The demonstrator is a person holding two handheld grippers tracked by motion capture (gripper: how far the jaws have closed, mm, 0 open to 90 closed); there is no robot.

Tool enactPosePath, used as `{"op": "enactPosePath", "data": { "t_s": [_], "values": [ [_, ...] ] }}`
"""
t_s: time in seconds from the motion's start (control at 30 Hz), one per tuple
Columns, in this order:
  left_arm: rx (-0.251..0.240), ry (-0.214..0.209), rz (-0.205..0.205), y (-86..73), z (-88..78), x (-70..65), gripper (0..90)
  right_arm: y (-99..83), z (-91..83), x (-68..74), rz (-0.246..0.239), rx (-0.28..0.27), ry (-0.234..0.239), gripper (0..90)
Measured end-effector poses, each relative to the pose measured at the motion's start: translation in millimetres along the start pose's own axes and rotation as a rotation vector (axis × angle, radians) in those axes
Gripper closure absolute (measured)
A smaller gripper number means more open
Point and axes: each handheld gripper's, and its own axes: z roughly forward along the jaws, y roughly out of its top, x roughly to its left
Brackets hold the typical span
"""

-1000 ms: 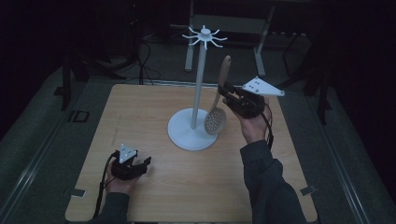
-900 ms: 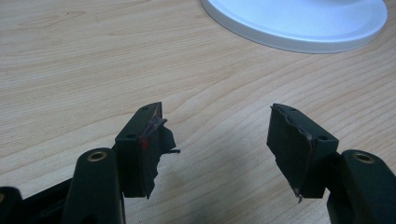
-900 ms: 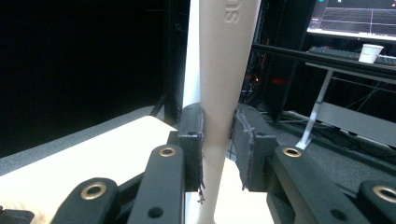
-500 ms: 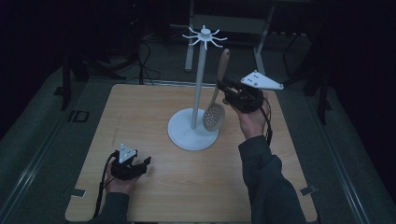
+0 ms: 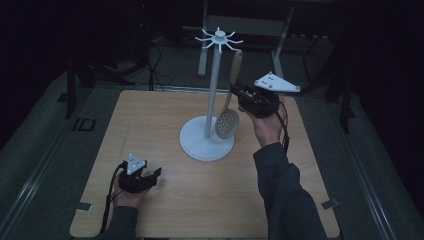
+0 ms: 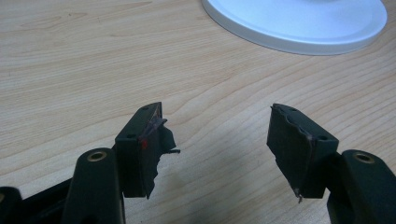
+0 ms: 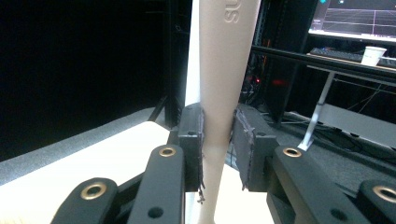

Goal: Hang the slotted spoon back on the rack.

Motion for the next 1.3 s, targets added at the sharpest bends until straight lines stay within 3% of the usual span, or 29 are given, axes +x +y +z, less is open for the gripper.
{"op": "enactPosePath", "data": {
  "t_s": [0.4, 1.3],
  "values": [
    [0.002, -0.001, 0.002, 0.5, 0.1, 0.0, 36.8, -0.8, 2.3, -3.2, 0.024, -0.001, -0.006, 73.6],
    [0.003, -0.007, 0.006, 1.0, 1.3, -0.8, 36.8, 8.0, 13.3, -0.9, 0.011, 0.028, 0.002, 73.6]
  ]
}}
